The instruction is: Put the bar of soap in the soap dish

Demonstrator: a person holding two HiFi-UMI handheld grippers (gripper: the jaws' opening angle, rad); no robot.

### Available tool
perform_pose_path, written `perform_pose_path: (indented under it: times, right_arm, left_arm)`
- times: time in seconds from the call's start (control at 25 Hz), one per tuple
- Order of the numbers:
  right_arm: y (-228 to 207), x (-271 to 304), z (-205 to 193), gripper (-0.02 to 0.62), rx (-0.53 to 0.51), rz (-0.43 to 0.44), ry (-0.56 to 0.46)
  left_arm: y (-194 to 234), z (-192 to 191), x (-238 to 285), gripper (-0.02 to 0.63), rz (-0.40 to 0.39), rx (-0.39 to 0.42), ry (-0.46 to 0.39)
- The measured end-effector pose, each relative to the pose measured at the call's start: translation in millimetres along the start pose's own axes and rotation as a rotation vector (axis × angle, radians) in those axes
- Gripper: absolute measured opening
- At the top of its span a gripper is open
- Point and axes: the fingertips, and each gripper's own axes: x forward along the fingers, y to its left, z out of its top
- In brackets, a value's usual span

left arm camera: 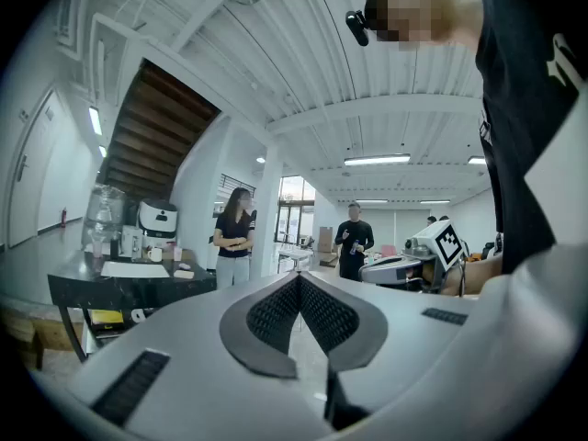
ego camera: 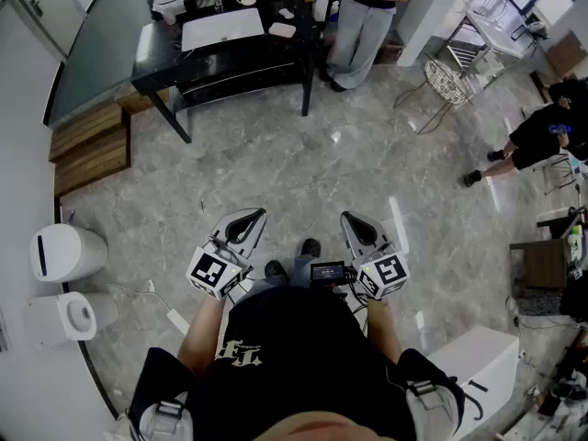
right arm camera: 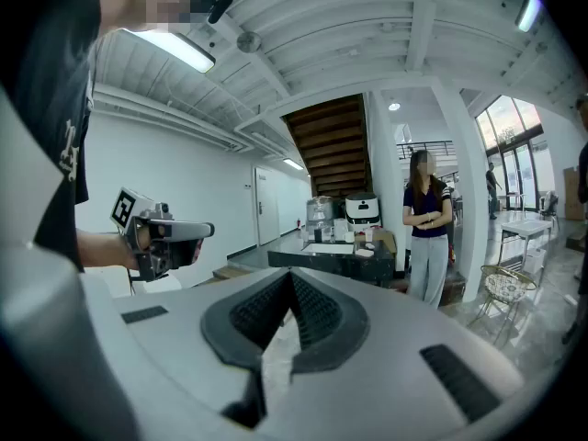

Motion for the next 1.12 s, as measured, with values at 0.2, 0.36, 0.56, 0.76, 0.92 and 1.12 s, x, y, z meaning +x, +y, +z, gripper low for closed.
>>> perform_pose_path:
  times: [0.2,0.36,0.56,0.76,0.92,1.12]
  right_arm:
    - [3,1,-2,0.007,0.005,0.001,0.001]
    - [2,1,-2,0.008,0.006,-0.003,0.002]
    - [6,2,-4,0.008,0.003,-0.014,0.002]
    - [5,0,-5,0.008,0.004,-0.019,0.003]
    - [2,-3,-4,0.008,0.008,-0.031,0.001]
    - [-2,-3,-6,0.008,0.013,-0.037,0.003]
  left_arm:
    - [0,4,0,0.008,0.002,0.018,-0.012]
    - [0,-1,-2,0.008,-0.006,0.007,-0.013]
    - [4,-5,-4,0.008,-0.013,0.011,-0.006]
    - [0,-3,1,0.008,-0.031,0.011,-0.025]
    - [-3,-1,7,0.008,-0.044,0.015,-0.021]
    - [-2,-1,10,0.008,-0.044,0.018,-0.015]
